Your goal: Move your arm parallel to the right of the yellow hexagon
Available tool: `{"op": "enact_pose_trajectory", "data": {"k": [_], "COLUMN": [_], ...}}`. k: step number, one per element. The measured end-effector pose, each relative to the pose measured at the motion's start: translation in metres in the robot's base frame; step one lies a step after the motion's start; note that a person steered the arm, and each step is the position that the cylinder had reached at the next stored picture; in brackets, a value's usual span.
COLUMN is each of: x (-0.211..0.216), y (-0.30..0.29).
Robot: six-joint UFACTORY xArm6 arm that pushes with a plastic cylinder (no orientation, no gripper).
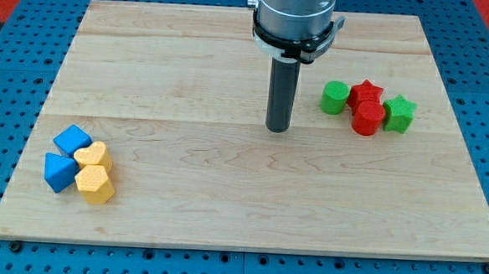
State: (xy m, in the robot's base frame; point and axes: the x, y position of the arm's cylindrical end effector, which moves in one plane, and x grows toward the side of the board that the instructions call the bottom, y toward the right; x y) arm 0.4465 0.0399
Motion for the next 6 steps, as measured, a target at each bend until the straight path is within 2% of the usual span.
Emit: {"op": "enact_pose_trajectory", "data": {"k": [3,4,5,6], "x": [0.002,0.008,0.051,0.103], "y": [0.012,0.044,0.056,0.026]}}
